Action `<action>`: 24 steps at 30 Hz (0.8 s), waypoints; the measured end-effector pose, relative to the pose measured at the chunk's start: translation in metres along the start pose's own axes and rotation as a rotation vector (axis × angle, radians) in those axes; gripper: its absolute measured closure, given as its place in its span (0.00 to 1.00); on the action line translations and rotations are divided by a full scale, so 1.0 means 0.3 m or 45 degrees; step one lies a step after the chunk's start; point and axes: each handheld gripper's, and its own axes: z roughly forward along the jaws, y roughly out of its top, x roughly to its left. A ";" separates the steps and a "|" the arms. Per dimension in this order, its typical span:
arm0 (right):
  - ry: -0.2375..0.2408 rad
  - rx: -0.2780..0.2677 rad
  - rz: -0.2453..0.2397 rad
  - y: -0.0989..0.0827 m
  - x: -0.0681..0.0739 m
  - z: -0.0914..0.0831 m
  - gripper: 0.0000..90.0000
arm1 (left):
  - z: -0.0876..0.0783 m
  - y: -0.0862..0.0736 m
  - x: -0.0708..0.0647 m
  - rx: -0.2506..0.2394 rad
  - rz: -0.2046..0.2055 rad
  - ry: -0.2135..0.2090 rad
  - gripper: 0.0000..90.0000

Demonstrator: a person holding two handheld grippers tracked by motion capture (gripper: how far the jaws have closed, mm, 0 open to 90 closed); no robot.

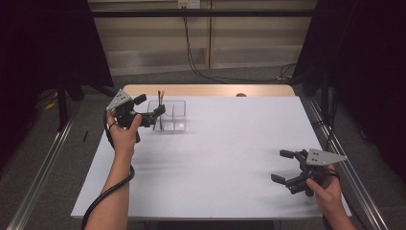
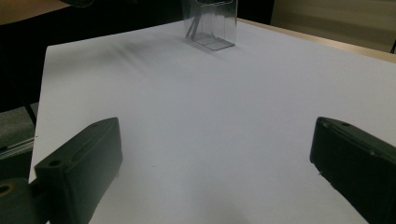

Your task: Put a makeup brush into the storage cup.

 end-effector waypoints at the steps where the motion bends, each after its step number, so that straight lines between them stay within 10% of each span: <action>1: -0.001 0.000 -0.002 0.000 0.000 0.000 0.02 | -0.002 -0.002 -0.004 -0.002 -0.015 -0.011 0.00; 24: 0.000 -0.004 0.002 -0.002 0.010 0.001 0.02 | -0.091 -0.076 -0.047 -0.001 0.000 -0.115 0.00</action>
